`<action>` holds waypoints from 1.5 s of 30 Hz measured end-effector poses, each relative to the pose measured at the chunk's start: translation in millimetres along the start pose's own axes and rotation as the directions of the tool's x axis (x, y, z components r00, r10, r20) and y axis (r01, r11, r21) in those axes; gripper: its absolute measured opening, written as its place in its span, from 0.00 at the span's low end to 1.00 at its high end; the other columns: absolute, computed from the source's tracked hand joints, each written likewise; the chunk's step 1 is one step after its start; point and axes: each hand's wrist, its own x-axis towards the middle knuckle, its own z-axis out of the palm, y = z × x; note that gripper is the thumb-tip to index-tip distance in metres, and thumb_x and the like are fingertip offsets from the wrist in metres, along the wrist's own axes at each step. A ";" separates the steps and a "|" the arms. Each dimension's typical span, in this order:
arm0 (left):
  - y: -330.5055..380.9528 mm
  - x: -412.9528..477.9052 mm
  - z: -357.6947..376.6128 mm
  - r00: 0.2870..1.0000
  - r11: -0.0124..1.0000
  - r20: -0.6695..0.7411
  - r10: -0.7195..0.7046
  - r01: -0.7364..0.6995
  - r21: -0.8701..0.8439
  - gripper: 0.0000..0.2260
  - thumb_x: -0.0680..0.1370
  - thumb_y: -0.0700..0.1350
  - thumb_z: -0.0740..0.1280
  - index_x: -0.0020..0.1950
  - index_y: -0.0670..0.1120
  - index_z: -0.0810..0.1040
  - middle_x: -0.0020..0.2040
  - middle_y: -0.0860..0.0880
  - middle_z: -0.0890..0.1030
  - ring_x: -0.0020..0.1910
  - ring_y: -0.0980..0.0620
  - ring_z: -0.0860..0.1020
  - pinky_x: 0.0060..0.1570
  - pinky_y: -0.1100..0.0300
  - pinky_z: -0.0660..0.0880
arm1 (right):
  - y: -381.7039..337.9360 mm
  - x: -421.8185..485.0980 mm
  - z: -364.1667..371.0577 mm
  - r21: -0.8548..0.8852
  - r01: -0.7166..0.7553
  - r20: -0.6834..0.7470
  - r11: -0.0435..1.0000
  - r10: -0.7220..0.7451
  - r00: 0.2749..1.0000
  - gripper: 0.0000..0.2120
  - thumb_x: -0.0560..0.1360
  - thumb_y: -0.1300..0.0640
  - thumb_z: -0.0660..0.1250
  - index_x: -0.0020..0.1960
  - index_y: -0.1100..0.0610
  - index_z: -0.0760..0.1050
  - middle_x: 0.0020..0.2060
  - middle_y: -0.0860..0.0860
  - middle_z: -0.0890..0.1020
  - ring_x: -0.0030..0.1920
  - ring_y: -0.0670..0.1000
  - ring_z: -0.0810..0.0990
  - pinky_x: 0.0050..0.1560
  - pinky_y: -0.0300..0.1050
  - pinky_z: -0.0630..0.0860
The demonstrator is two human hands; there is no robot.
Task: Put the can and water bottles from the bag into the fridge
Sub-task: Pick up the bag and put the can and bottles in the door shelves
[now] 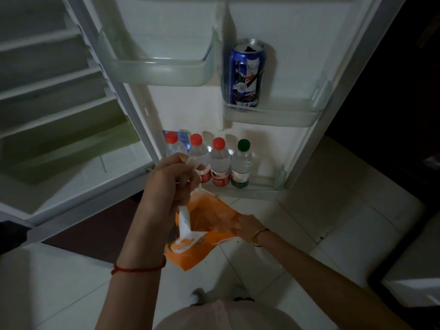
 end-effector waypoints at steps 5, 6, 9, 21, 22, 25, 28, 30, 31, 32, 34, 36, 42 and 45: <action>-0.8 -4.9 5.1 1.000 1.000 0.003 -0.016 0.016 -0.002 0.10 0.78 0.35 0.57 0.37 0.43 0.69 0.24 0.50 0.68 0.19 0.58 0.57 0.21 0.66 0.53 | -33.6 -34.1 -28.1 0.021 -0.014 0.016 1.000 0.014 1.000 0.20 0.82 0.54 0.56 0.71 0.63 0.64 0.69 0.56 0.71 0.69 0.56 0.70 0.65 0.43 0.65; -1.3 -5.8 6.0 1.000 1.000 0.003 -0.014 0.014 -0.002 0.10 0.77 0.35 0.57 0.37 0.43 0.69 0.24 0.50 0.68 0.19 0.58 0.58 0.20 0.67 0.54 | -50.8 -55.4 -44.6 0.061 0.010 -0.008 0.998 -0.009 1.000 0.20 0.82 0.55 0.56 0.71 0.64 0.64 0.68 0.57 0.71 0.69 0.56 0.69 0.64 0.41 0.64; -1.5 -7.8 7.3 1.000 1.000 0.010 -0.002 0.002 -0.007 0.05 0.77 0.35 0.57 0.43 0.41 0.70 0.25 0.50 0.68 0.19 0.58 0.58 0.19 0.68 0.56 | -60.6 -54.1 -44.9 0.046 0.080 -0.022 0.996 -0.079 0.997 0.17 0.82 0.58 0.55 0.67 0.65 0.66 0.55 0.56 0.74 0.59 0.56 0.71 0.58 0.42 0.66; -4.2 -9.1 6.6 1.000 0.999 0.012 0.009 -0.009 -0.037 0.06 0.78 0.36 0.57 0.50 0.43 0.72 0.25 0.50 0.69 0.19 0.57 0.58 0.19 0.68 0.56 | -6.0 -3.9 -11.0 0.002 -0.012 -0.043 1.000 0.012 0.999 0.19 0.81 0.53 0.56 0.68 0.60 0.68 0.65 0.57 0.73 0.66 0.56 0.72 0.65 0.46 0.69; -3.8 -8.9 5.8 1.000 0.999 0.007 0.007 -0.006 -0.045 0.06 0.78 0.36 0.57 0.49 0.42 0.72 0.25 0.50 0.69 0.19 0.58 0.58 0.19 0.68 0.56 | -2.8 -5.7 -13.5 -0.016 0.017 -0.023 1.000 -0.017 1.000 0.19 0.80 0.54 0.58 0.69 0.61 0.67 0.66 0.57 0.72 0.67 0.57 0.71 0.66 0.47 0.69; -3.5 -8.2 0.5 1.000 0.999 -0.021 0.008 -0.008 -0.037 0.07 0.79 0.36 0.57 0.43 0.40 0.72 0.25 0.50 0.68 0.18 0.59 0.59 0.17 0.68 0.57 | 1.3 -13.4 -22.7 -0.025 0.099 -0.049 0.995 -0.100 0.994 0.16 0.76 0.56 0.64 0.63 0.55 0.72 0.62 0.54 0.75 0.63 0.55 0.75 0.62 0.47 0.72; -4.3 -10.1 -3.8 0.999 1.000 -0.051 0.008 -0.010 -0.027 0.09 0.80 0.36 0.57 0.44 0.42 0.75 0.25 0.51 0.69 0.18 0.59 0.60 0.17 0.68 0.58 | -1.1 -15.9 -28.8 0.014 0.157 -0.172 0.988 -0.152 0.973 0.11 0.76 0.60 0.62 0.58 0.60 0.74 0.55 0.56 0.78 0.52 0.52 0.76 0.49 0.40 0.69; -3.6 -10.0 -4.8 0.996 1.000 -0.082 0.021 -0.022 -0.010 0.09 0.80 0.37 0.57 0.44 0.42 0.76 0.26 0.51 0.70 0.18 0.59 0.61 0.18 0.68 0.59 | -6.7 -22.7 -35.8 0.002 0.218 -0.232 0.976 -0.211 0.949 0.12 0.77 0.61 0.63 0.59 0.62 0.74 0.57 0.58 0.78 0.55 0.54 0.77 0.49 0.41 0.69; -2.8 -8.4 -4.8 0.994 0.999 -0.103 0.034 -0.034 0.001 0.09 0.79 0.37 0.58 0.44 0.42 0.76 0.26 0.51 0.71 0.18 0.59 0.62 0.18 0.68 0.59 | -8.3 -27.6 -39.1 0.010 0.245 -0.263 0.969 -0.234 0.936 0.13 0.77 0.58 0.63 0.60 0.62 0.74 0.58 0.58 0.78 0.57 0.56 0.77 0.52 0.44 0.72; -1.9 -5.9 -4.6 0.991 0.999 -0.122 0.048 -0.047 0.009 0.09 0.79 0.37 0.58 0.44 0.42 0.77 0.26 0.51 0.71 0.18 0.59 0.62 0.18 0.68 0.59 | -8.5 -33.4 -42.4 0.023 0.276 -0.300 0.961 -0.257 0.919 0.16 0.77 0.52 0.63 0.59 0.60 0.75 0.58 0.57 0.78 0.57 0.56 0.77 0.53 0.46 0.74; -0.6 -0.1 -2.8 0.989 0.998 -0.139 0.057 -0.055 0.021 0.09 0.79 0.37 0.59 0.44 0.42 0.77 0.26 0.50 0.71 0.18 0.59 0.61 0.18 0.68 0.58 | -5.1 -44.6 -50.3 0.067 0.334 -0.391 0.940 -0.283 0.876 0.21 0.75 0.43 0.59 0.60 0.56 0.74 0.56 0.54 0.78 0.54 0.52 0.78 0.51 0.44 0.74; -2.1 4.6 1.7 0.991 0.998 -0.125 0.046 -0.040 0.046 0.08 0.80 0.38 0.60 0.44 0.42 0.78 0.25 0.51 0.72 0.18 0.59 0.61 0.18 0.68 0.59 | -2.1 -57.3 -61.8 0.082 0.322 -0.448 0.943 -0.254 0.857 0.19 0.76 0.46 0.61 0.63 0.54 0.72 0.55 0.51 0.78 0.53 0.50 0.78 0.51 0.41 0.73; -24.4 15.1 20.9 0.996 0.993 -0.095 0.002 0.009 0.115 0.08 0.80 0.39 0.59 0.49 0.40 0.78 0.30 0.49 0.74 0.21 0.59 0.66 0.19 0.68 0.62 | 13.2 -80.7 -85.8 0.082 0.341 -0.642 0.936 -0.212 0.737 0.17 0.71 0.45 0.71 0.55 0.53 0.76 0.48 0.49 0.80 0.45 0.49 0.79 0.41 0.34 0.72; -33.4 24.6 26.2 0.994 0.996 -0.102 -0.031 0.040 0.081 0.08 0.80 0.37 0.59 0.51 0.37 0.78 0.29 0.47 0.72 0.19 0.59 0.65 0.18 0.67 0.61 | 11.9 -91.2 -102.0 0.036 0.345 -0.710 0.938 -0.219 0.669 0.21 0.69 0.39 0.66 0.53 0.52 0.76 0.49 0.49 0.79 0.44 0.50 0.78 0.41 0.42 0.76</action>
